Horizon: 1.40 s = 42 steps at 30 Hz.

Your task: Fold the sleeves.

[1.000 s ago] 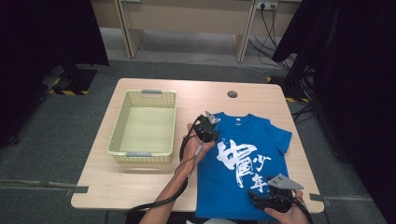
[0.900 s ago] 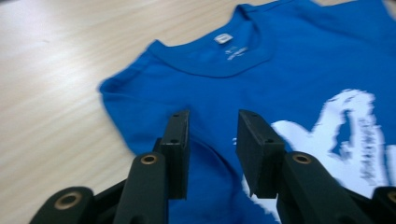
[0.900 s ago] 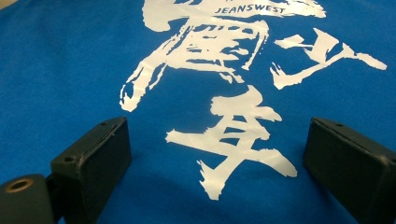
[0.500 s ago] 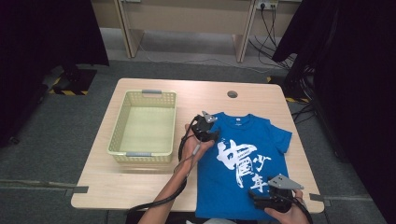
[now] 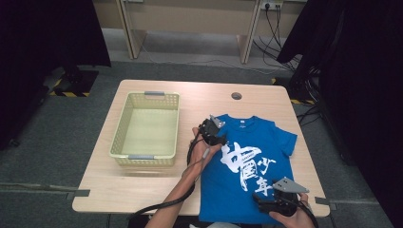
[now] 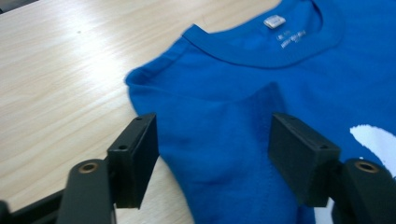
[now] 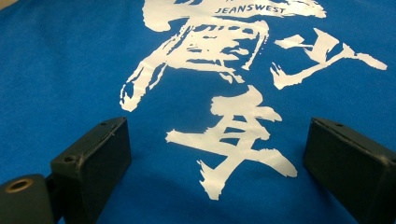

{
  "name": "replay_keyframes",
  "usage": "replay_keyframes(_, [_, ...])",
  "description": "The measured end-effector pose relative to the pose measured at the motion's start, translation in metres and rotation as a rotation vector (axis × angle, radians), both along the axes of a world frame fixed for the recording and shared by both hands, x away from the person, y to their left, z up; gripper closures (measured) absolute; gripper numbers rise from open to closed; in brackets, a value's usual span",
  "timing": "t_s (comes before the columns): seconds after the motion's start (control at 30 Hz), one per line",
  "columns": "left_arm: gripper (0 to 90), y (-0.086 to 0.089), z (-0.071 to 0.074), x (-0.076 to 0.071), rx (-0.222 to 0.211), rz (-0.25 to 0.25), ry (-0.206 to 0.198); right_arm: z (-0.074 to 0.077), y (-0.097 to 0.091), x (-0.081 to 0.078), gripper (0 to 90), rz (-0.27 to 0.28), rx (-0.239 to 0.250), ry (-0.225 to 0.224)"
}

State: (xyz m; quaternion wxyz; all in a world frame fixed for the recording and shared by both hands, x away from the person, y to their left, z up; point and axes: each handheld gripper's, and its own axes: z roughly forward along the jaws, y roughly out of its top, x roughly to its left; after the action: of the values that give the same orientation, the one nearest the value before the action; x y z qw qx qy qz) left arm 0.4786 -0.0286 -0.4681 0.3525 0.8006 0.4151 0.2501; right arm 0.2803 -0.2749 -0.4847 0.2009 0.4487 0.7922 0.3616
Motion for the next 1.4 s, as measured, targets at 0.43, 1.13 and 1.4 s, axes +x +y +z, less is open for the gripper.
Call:
replay_keyframes(0.43, [22.6,0.011,0.007,-0.008,-0.043,-0.001,-0.002,0.0,0.0,0.0,7.8,-0.001,0.001,0.0])
replay_keyframes(1.13, [15.4,0.041,0.004,-0.05,-0.1,-0.108,0.074,0.0,0.001,0.0,7.8,-0.005,0.0,-0.001])
replay_keyframes(1.4, [15.0,0.042,-0.003,-0.064,-0.021,-0.127,0.066,0.0,0.001,0.0,7.7,-0.006,0.001,0.0])
